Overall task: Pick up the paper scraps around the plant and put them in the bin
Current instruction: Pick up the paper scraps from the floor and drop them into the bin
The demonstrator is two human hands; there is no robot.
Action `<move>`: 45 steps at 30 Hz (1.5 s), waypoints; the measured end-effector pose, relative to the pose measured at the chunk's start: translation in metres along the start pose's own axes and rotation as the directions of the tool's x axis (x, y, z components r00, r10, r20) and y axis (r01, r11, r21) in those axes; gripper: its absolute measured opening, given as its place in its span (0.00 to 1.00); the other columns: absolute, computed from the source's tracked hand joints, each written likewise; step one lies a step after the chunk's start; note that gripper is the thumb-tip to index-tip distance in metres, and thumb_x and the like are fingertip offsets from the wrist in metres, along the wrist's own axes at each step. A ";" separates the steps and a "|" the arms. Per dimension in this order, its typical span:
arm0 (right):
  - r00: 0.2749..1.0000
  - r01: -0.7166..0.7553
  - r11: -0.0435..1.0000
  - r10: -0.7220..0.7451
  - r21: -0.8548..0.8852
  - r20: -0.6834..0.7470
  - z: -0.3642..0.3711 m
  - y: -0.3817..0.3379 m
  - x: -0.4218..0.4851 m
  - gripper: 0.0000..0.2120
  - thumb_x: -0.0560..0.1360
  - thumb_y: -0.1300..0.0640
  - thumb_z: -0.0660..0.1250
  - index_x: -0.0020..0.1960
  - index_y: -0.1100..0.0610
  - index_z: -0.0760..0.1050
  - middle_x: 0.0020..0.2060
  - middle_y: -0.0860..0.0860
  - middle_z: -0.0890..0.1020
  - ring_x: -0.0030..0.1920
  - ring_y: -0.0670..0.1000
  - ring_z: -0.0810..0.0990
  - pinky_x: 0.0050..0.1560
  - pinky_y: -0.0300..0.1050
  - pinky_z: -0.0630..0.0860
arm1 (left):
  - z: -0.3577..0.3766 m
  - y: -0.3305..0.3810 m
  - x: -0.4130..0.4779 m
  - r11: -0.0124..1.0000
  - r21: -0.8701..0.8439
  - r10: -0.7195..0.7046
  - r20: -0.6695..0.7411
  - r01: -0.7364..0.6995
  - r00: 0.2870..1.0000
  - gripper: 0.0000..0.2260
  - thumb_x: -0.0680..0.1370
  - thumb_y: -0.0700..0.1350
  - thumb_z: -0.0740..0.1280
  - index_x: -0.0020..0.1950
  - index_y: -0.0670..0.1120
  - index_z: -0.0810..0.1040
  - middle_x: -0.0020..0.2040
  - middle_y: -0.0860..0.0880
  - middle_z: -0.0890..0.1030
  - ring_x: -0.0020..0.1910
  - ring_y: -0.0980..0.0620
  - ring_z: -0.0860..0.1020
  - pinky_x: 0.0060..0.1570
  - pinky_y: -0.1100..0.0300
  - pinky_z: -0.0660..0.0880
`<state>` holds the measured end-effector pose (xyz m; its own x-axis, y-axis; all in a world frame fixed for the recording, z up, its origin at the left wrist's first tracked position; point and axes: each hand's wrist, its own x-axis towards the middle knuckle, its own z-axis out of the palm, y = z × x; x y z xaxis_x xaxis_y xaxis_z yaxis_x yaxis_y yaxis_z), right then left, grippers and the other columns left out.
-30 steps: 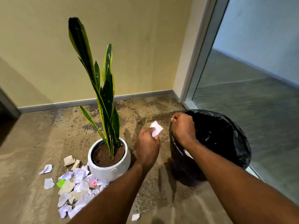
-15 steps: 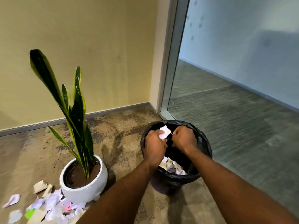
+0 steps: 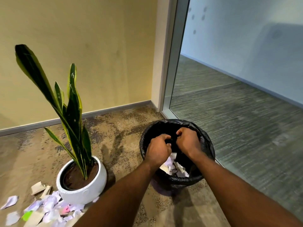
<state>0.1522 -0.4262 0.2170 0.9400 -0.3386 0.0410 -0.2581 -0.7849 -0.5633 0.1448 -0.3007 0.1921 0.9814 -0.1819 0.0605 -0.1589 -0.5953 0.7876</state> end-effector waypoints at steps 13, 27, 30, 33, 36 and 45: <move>0.797 0.602 0.784 -0.579 0.152 -0.169 0.071 -0.112 -0.063 0.08 0.78 0.59 0.64 0.53 0.60 0.80 0.48 0.54 0.80 0.47 0.51 0.78 0.48 0.37 0.71 | -0.081 -0.070 -0.055 0.996 0.016 0.090 -0.337 -0.090 0.937 0.07 0.79 0.44 0.62 0.56 0.48 0.77 0.49 0.51 0.80 0.46 0.56 0.76 0.46 0.55 0.75; 0.811 0.400 0.917 -0.343 -0.020 0.474 0.281 -0.064 -0.150 0.12 0.74 0.58 0.68 0.56 0.55 0.80 0.54 0.57 0.80 0.53 0.58 0.79 0.53 0.46 0.75 | -0.084 -0.282 -0.189 0.834 0.265 -0.463 -0.144 0.485 0.875 0.14 0.76 0.43 0.64 0.62 0.51 0.78 0.59 0.47 0.79 0.56 0.46 0.78 0.53 0.50 0.78; 0.718 0.463 0.882 -0.315 -0.089 0.621 0.312 -0.051 -0.157 0.19 0.72 0.54 0.71 0.62 0.52 0.76 0.59 0.56 0.77 0.57 0.57 0.78 0.57 0.45 0.74 | -0.073 -0.305 -0.194 0.779 0.341 -0.525 -0.104 0.526 0.845 0.15 0.78 0.45 0.63 0.65 0.50 0.74 0.62 0.45 0.75 0.58 0.43 0.76 0.55 0.49 0.76; 0.672 0.549 0.822 -0.324 -0.154 0.666 0.333 -0.048 -0.159 0.25 0.71 0.53 0.73 0.67 0.50 0.71 0.63 0.55 0.73 0.60 0.57 0.76 0.59 0.46 0.73 | -0.064 -0.318 -0.192 0.724 0.454 -0.561 -0.051 0.519 0.827 0.14 0.79 0.43 0.62 0.65 0.48 0.73 0.63 0.43 0.72 0.60 0.41 0.72 0.53 0.48 0.75; 0.604 0.648 0.740 -0.356 -0.179 0.713 0.348 -0.046 -0.159 0.29 0.72 0.53 0.71 0.71 0.52 0.66 0.66 0.56 0.70 0.62 0.58 0.75 0.61 0.48 0.72 | -0.058 -0.326 -0.189 0.709 0.487 -0.563 -0.044 0.510 0.825 0.14 0.78 0.41 0.61 0.64 0.47 0.72 0.63 0.42 0.70 0.61 0.41 0.71 0.52 0.48 0.75; 0.581 0.714 0.667 -0.397 -0.211 0.711 0.360 -0.033 -0.155 0.16 0.77 0.61 0.64 0.64 0.59 0.72 0.62 0.57 0.73 0.60 0.56 0.74 0.62 0.47 0.71 | -0.053 -0.335 -0.186 0.700 0.542 -0.545 -0.017 0.465 0.839 0.20 0.76 0.40 0.66 0.68 0.46 0.69 0.63 0.41 0.70 0.60 0.41 0.70 0.52 0.49 0.76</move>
<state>0.0957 -0.1609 -0.0681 0.8068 0.4840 -0.3389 0.4523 -0.8750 -0.1729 0.0212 -0.0263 -0.0502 0.9113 0.1847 -0.3680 0.2873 -0.9254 0.2471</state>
